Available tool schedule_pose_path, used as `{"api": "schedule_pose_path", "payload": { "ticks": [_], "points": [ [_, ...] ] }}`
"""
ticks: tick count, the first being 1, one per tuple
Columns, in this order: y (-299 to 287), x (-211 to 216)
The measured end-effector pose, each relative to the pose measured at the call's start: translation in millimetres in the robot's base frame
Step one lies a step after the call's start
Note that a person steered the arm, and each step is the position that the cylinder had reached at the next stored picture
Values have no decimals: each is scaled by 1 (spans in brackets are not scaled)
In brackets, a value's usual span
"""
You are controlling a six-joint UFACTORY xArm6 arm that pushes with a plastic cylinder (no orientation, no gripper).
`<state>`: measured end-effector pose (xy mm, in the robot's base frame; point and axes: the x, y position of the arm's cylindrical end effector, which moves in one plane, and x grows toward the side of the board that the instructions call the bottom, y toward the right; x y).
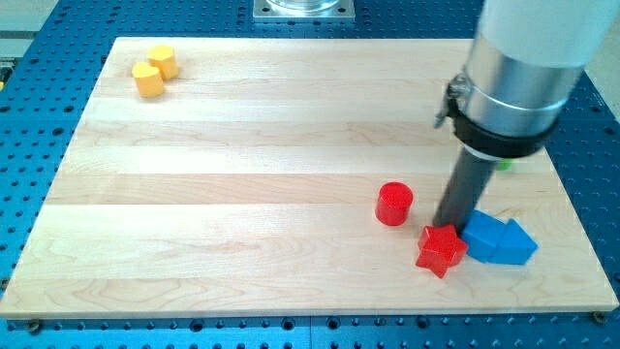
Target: Move the red circle at the center of the board
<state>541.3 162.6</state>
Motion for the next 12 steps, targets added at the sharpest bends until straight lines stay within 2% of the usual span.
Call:
{"api": "schedule_pose_path", "payload": {
  "ticks": [1, 3, 4, 5, 6, 7, 8, 9, 10, 11, 12],
  "points": [
    [30, 2],
    [38, -4],
    [16, -5],
    [-13, -28],
    [-45, -74],
    [-85, -105],
    [-146, -119],
    [-208, -75],
    [-218, 0],
    [-216, 39],
    [-203, 60]
  ]
}}
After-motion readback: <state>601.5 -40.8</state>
